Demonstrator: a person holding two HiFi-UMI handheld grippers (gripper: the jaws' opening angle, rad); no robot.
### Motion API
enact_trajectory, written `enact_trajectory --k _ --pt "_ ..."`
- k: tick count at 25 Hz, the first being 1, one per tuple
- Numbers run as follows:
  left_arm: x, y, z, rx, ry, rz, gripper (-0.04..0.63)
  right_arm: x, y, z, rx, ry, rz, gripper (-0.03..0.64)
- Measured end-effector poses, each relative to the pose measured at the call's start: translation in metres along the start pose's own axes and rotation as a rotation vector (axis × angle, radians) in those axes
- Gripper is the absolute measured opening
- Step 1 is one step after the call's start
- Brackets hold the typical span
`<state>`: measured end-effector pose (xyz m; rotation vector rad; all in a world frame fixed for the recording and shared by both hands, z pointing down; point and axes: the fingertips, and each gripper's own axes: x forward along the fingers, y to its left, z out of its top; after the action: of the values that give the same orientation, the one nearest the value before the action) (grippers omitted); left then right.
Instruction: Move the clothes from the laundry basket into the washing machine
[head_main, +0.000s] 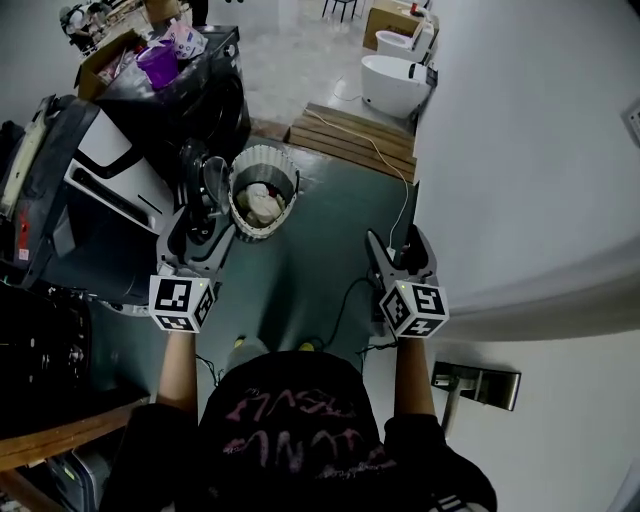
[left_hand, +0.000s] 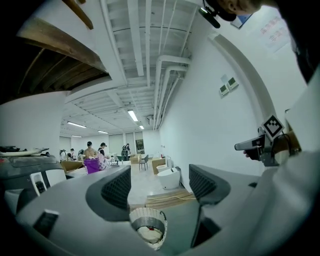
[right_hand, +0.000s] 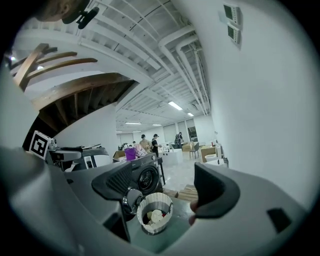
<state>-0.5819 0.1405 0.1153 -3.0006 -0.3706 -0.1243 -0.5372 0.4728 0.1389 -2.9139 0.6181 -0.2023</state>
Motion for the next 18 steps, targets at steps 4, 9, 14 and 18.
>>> enact_trajectory --k 4,9,14,18 --pt "0.008 -0.003 0.003 0.013 -0.001 0.011 0.361 0.005 -0.013 -0.002 0.013 -0.001 0.004 0.393" --pt "0.03 -0.006 0.002 0.008 -0.006 0.01 0.36 0.016 -0.028 -0.006 0.026 0.003 0.005 0.393" --pt "0.061 -0.006 -0.005 0.006 0.002 -0.009 0.36 0.041 -0.039 -0.006 0.021 0.007 0.007 0.393" --pt "0.094 0.006 -0.011 -0.01 0.012 -0.019 0.36 0.07 -0.05 -0.007 0.026 0.023 -0.008 0.393"
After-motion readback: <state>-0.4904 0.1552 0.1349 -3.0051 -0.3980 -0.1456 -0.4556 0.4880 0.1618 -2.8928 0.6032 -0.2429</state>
